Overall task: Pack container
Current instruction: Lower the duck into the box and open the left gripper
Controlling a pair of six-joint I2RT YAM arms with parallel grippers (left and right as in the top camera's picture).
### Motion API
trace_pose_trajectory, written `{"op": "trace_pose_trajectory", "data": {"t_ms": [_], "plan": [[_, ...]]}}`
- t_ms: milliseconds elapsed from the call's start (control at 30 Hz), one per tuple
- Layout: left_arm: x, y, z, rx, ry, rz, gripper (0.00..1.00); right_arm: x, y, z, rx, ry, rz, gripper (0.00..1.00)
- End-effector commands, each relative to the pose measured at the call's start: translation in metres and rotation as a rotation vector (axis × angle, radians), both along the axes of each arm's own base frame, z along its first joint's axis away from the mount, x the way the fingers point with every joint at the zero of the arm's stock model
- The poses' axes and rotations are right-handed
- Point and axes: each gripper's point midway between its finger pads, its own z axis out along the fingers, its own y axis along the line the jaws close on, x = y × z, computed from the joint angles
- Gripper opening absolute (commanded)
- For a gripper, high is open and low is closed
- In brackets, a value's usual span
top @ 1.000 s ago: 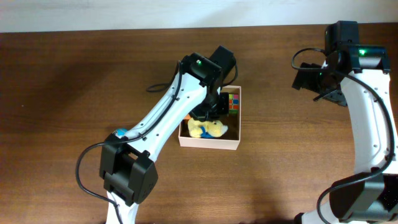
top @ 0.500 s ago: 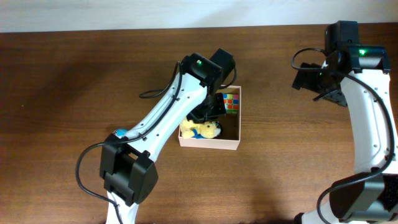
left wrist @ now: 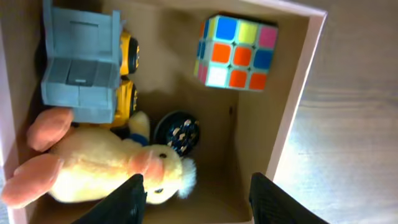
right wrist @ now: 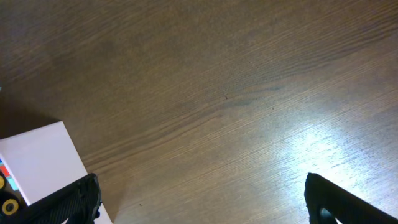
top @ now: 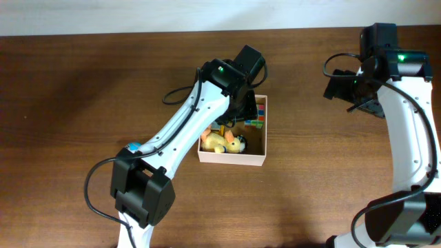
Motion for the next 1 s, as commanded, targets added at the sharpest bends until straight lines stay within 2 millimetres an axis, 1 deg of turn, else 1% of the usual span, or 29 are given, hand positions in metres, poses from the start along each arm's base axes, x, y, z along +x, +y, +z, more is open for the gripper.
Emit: {"op": "trace_pose_trajectory", "data": {"t_ms": [0,167,300,433,533,667,967], "plan": [[-0.010,0.005,-0.004,0.040,0.038,-0.033,0.56,0.002,0.001,0.005,-0.001,-0.017,-0.006,0.99],[-0.041,0.029,-0.008,0.135,0.169,-0.034,0.56,0.002,0.000,0.005,-0.001,-0.017,-0.006,0.99],[-0.050,0.036,-0.007,0.164,0.207,-0.035,0.56,0.002,0.000,0.005,-0.001,-0.017,-0.006,0.99],[-0.050,0.037,-0.008,0.171,0.204,-0.034,0.56,0.002,0.001,0.005,-0.001,-0.017,-0.006,0.99],[-0.048,0.040,-0.013,0.197,0.205,-0.032,0.56,0.002,0.000,0.005,-0.001,-0.017,-0.006,0.99],[-0.043,0.049,-0.024,0.266,0.202,-0.029,0.56,0.002,0.000,0.005,-0.001,-0.017,-0.006,0.99],[-0.038,0.056,-0.056,0.355,0.237,-0.030,0.56,0.002,0.000,0.005,-0.001,-0.017,-0.006,0.99]]}}
